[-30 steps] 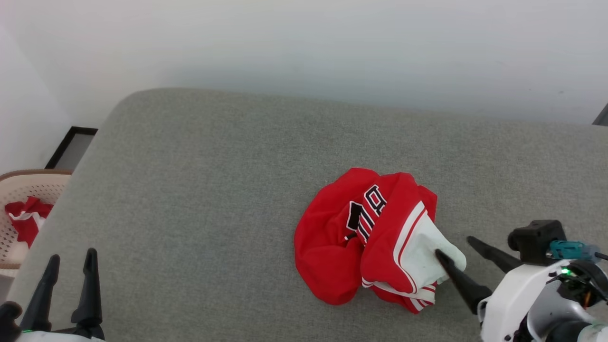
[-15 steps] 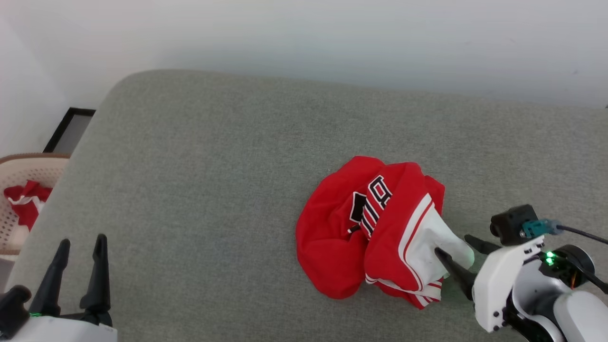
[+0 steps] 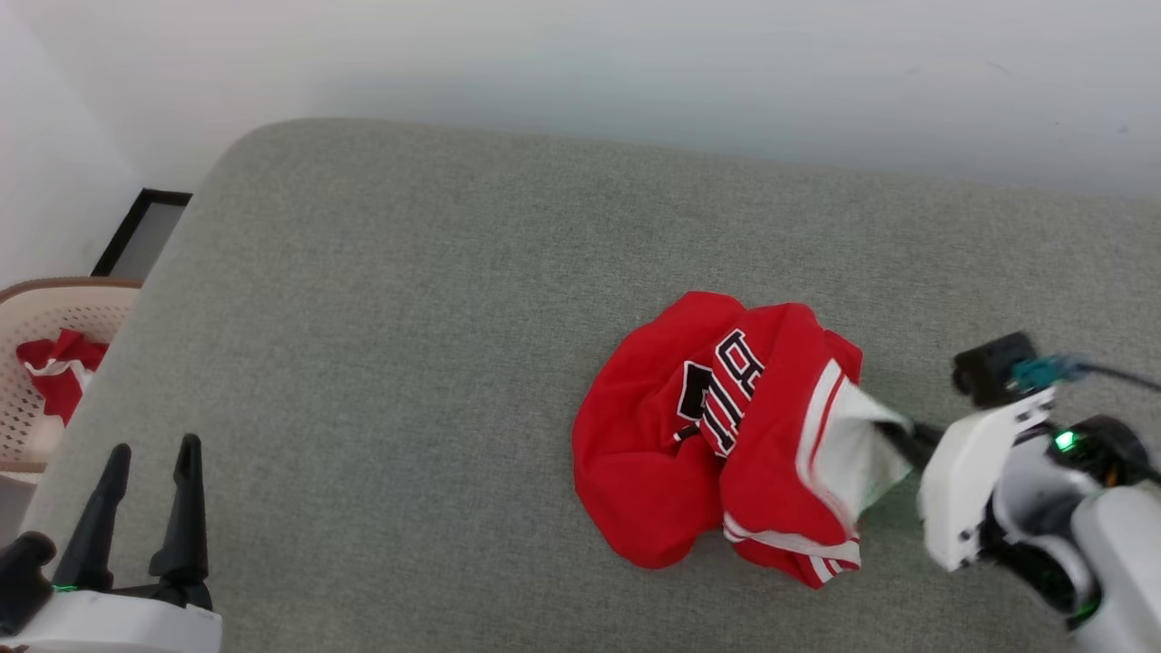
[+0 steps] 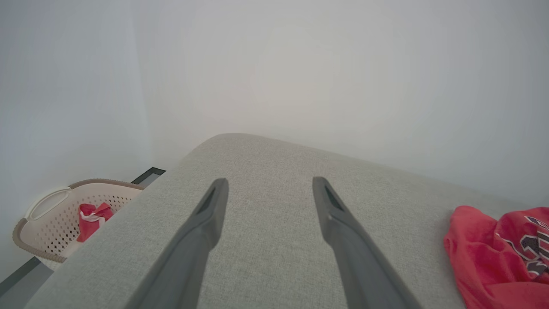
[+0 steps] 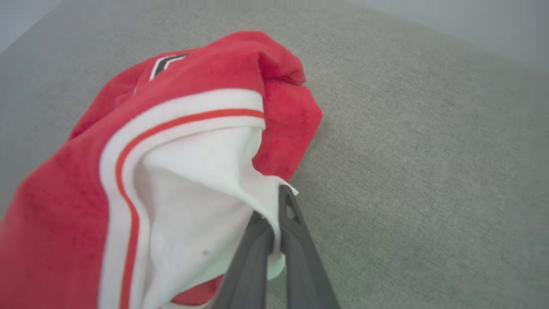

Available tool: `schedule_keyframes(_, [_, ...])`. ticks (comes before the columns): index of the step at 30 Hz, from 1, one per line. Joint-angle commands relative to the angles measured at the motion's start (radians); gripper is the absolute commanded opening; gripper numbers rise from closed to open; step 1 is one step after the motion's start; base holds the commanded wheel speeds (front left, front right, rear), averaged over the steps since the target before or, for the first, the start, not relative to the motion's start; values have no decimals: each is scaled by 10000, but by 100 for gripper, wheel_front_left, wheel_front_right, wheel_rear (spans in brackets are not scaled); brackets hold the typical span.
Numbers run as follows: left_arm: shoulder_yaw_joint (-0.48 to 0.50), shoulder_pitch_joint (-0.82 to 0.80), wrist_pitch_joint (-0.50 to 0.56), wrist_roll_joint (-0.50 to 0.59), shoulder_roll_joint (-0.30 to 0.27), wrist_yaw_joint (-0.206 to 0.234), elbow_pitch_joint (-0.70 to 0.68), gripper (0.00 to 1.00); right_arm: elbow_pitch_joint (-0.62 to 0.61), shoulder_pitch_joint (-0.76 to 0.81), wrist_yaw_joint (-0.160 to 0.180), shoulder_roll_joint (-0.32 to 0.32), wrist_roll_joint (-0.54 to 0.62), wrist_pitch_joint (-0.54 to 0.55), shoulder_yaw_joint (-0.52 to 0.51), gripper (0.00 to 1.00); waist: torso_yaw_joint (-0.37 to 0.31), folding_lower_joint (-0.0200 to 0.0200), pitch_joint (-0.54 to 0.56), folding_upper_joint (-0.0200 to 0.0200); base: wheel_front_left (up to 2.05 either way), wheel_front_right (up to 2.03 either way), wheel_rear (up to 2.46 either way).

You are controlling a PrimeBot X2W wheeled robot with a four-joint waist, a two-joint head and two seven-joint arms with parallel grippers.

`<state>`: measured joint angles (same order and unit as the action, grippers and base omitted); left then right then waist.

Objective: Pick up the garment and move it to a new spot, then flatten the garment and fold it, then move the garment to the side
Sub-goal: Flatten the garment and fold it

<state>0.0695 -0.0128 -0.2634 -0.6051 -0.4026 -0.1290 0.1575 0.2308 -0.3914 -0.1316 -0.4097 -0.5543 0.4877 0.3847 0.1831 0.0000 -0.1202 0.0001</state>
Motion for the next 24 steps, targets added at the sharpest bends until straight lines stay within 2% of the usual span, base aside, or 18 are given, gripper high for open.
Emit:
schedule_keyframes(1, [60,37,-3,16,12,-22,-20,100,-56,-140,18,-182,-86,-14,-265,0,-46,0,11,-1,0,0,0])
schedule_keyframes(9, [7,-49,-2,48,36,-22,-78,100,134,-192,16,-988,164,145,-1713,0,-175,0,19,-1,0,0,0])
schedule_keyframes(16, [-139,-213,-3,46,34,-22,-40,100,1398,5,18,-1577,527,154,-3159,0,-195,0,-65,-1,0,0,0])
schedule_keyframes(20, [-215,-285,-2,-1,-12,-22,1,100,2365,-43,18,-1647,800,52,-3524,0,-182,0,-134,-1,0,0,0])
schedule_keyframes(24, [-288,-385,-3,-26,-67,-22,35,100,3419,-273,18,-1338,1108,-201,-3782,0,-183,0,-186,-1,0,0,0])
